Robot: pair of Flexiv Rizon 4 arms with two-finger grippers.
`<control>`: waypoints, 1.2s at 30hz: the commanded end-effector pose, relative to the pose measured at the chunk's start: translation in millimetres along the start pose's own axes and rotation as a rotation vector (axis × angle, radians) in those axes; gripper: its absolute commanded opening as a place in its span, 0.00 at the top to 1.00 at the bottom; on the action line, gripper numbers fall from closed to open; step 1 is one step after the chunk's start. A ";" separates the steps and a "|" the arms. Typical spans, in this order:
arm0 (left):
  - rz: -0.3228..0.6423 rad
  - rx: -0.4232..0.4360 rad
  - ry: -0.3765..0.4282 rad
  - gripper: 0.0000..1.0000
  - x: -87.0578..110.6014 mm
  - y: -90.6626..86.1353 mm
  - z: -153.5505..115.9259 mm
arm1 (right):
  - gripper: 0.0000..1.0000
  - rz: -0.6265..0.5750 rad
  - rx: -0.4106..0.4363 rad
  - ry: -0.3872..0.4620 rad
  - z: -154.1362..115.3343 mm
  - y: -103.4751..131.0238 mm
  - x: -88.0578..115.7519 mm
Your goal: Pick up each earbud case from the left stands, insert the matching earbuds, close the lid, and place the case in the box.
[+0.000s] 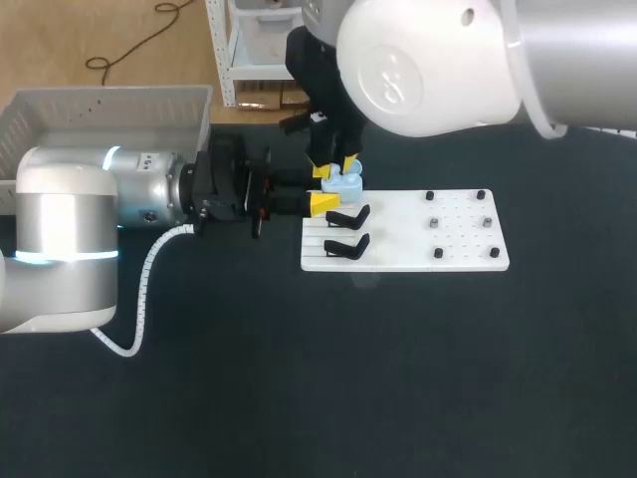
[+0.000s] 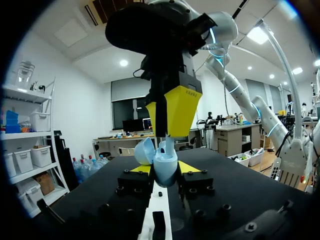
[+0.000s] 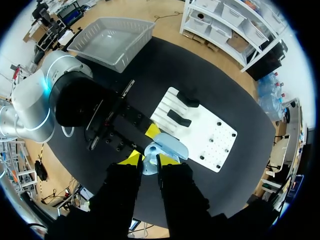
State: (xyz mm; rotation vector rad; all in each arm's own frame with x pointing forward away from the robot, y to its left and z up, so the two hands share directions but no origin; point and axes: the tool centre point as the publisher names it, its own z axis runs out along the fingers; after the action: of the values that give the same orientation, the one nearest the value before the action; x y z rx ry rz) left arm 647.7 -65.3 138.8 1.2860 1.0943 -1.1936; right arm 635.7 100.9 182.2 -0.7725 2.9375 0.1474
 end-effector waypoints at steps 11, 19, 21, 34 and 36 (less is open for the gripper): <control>0.003 -0.002 -0.003 1.00 1.0 -0.3 -0.2 | 1.00 0.008 0.009 0.004 2.1 -2.8 -1.1; 0.003 -0.002 -0.003 1.00 1.0 -0.3 -0.2 | 1.00 0.009 0.009 0.002 4.9 -4.7 -5.3; 0.003 -0.002 -0.003 1.00 1.0 -0.3 -0.2 | 1.00 0.007 0.007 0.002 4.9 -3.9 -6.1; 0.003 -0.002 -0.003 1.00 1.0 -0.3 -0.2 | 1.00 0.001 0.013 0.016 9.5 -3.0 -7.8; 0.003 -0.002 -0.003 1.00 1.0 -0.3 -0.2 | 1.00 0.000 0.015 0.019 9.6 -3.0 -7.7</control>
State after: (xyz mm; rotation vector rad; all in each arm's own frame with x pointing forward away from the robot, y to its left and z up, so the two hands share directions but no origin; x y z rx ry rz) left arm 647.6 -65.1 138.6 1.2861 1.0942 -1.1937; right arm 643.6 101.6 173.2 -0.7744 2.9500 0.1214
